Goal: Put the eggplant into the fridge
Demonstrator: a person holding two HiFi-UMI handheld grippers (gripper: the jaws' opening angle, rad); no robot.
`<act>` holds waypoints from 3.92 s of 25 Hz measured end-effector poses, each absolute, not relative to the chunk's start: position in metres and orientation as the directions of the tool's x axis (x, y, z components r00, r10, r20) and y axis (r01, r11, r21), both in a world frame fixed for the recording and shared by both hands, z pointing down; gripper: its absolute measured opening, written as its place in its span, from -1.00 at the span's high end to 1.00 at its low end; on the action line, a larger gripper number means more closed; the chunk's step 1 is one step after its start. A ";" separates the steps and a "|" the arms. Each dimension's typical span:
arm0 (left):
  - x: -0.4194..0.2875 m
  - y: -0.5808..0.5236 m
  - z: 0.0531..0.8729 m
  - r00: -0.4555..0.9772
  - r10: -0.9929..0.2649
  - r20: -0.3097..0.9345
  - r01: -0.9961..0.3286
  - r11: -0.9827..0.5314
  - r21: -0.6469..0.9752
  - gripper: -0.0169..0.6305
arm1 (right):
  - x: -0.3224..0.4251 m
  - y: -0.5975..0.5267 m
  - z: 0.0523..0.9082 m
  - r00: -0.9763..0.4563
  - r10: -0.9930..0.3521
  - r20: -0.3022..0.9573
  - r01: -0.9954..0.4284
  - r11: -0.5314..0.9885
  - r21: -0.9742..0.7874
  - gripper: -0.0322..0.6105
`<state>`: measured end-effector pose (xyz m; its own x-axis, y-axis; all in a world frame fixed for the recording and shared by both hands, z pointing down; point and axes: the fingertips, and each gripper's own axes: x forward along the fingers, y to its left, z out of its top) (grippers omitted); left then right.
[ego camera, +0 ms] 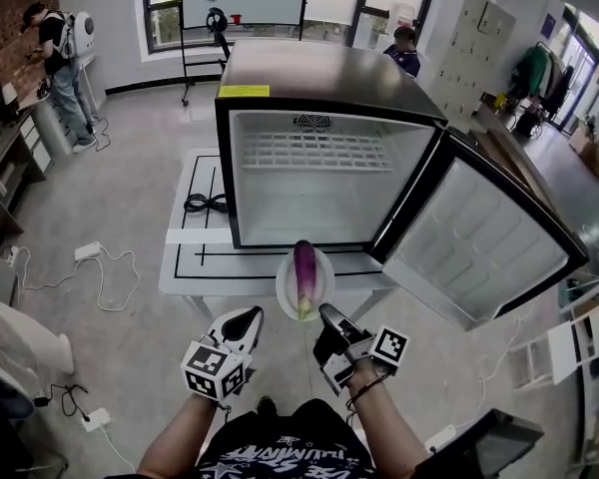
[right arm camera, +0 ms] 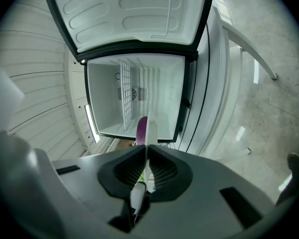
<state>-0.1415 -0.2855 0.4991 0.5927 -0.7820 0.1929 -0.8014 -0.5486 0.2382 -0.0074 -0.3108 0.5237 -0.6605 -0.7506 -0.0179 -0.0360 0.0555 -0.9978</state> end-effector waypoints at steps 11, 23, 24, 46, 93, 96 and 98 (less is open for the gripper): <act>-0.156 -0.315 0.508 0.571 -0.796 0.203 -0.816 -0.520 0.253 0.92 | -0.013 -0.348 0.532 -0.656 -0.755 0.010 -0.048 0.029 -0.998 0.83; -0.160 -0.386 0.505 0.540 -0.811 0.224 -0.838 -0.493 0.235 0.92 | -0.026 -0.435 0.535 -0.683 -0.730 0.023 -0.070 0.034 -0.997 0.83; -0.158 -0.393 0.505 0.542 -0.810 0.225 -0.837 -0.496 0.230 0.92 | -0.024 -0.442 0.537 -0.680 -0.733 0.025 -0.065 0.027 -0.998 0.83; -0.126 -0.491 0.524 0.578 -0.771 0.266 -0.814 -0.526 0.246 0.92 | 0.000 -0.556 0.587 -0.608 -0.783 0.132 -0.104 -0.086 -0.991 0.83; -0.118 -0.513 0.525 0.593 -0.760 0.265 -0.804 -0.546 0.233 0.92 | -0.003 -0.594 0.607 -0.586 -0.743 0.324 -0.337 -0.140 -0.931 0.74; -0.119 -0.512 0.525 0.597 -0.757 0.266 -0.801 -0.550 0.234 0.92 | -0.008 -0.593 0.604 -0.600 -0.732 0.323 -0.353 -0.120 -0.928 0.63; -0.120 -0.511 0.523 0.598 -0.758 0.261 -0.801 -0.551 0.234 0.92 | -0.008 -0.591 0.605 -0.599 -0.726 0.337 -0.368 -0.124 -0.921 0.63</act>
